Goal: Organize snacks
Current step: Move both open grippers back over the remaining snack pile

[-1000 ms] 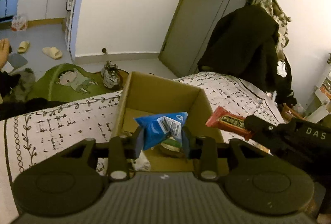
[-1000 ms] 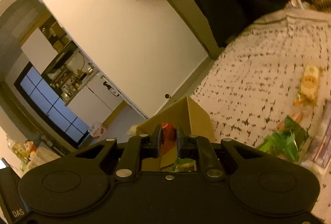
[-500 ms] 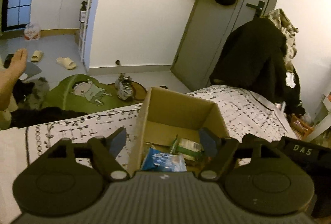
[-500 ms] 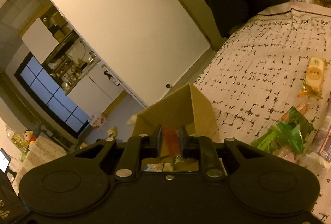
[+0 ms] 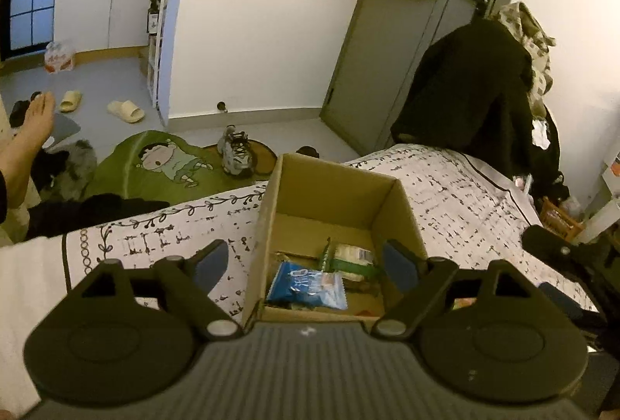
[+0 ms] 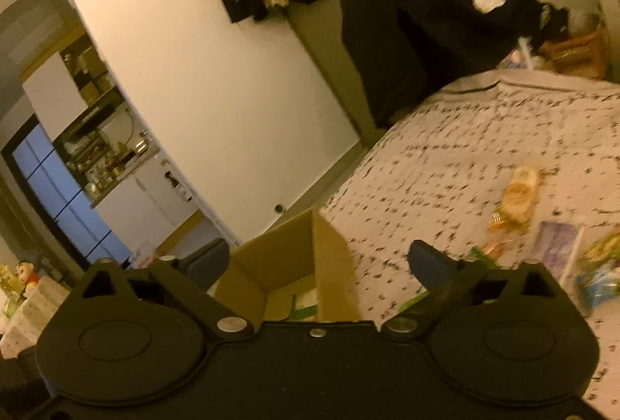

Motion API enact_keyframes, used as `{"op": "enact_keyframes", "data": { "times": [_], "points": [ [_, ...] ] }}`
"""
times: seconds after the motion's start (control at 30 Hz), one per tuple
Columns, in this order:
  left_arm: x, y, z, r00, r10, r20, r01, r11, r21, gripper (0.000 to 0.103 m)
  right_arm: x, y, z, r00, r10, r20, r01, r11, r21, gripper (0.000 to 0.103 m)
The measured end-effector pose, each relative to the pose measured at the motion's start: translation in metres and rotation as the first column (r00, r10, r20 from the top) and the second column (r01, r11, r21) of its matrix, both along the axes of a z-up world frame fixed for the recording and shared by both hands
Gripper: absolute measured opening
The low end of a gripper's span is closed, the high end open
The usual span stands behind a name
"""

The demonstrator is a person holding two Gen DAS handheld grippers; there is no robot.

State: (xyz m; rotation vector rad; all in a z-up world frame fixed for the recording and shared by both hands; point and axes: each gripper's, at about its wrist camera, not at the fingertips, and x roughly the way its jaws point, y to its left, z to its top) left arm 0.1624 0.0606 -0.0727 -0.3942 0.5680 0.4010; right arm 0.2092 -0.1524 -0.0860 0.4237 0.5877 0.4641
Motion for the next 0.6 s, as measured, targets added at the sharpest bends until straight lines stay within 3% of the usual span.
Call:
{"op": "enact_keyframes", "data": {
  "times": [0.13,0.33,0.6],
  "points": [
    [-0.001,-0.006,0.007,1.000,-0.014,0.020,0.014,1.000,0.013,0.102,-0.001,-0.015,0.004,0.999,-0.032,0.003,0.032,0.999,0.020,0.102],
    [0.001,-0.022,0.012,0.998,-0.047,0.051,0.047,0.999,0.011,0.103,-0.008,-0.031,0.011,0.996,-0.079,0.048,0.080,0.997,-0.004,0.103],
    [0.004,-0.037,0.015,0.993,-0.097,0.062,0.097,0.995,0.002,0.103,-0.007,-0.051,0.002,0.995,-0.098,0.009,0.098,0.995,0.031,0.103]
  ]
}}
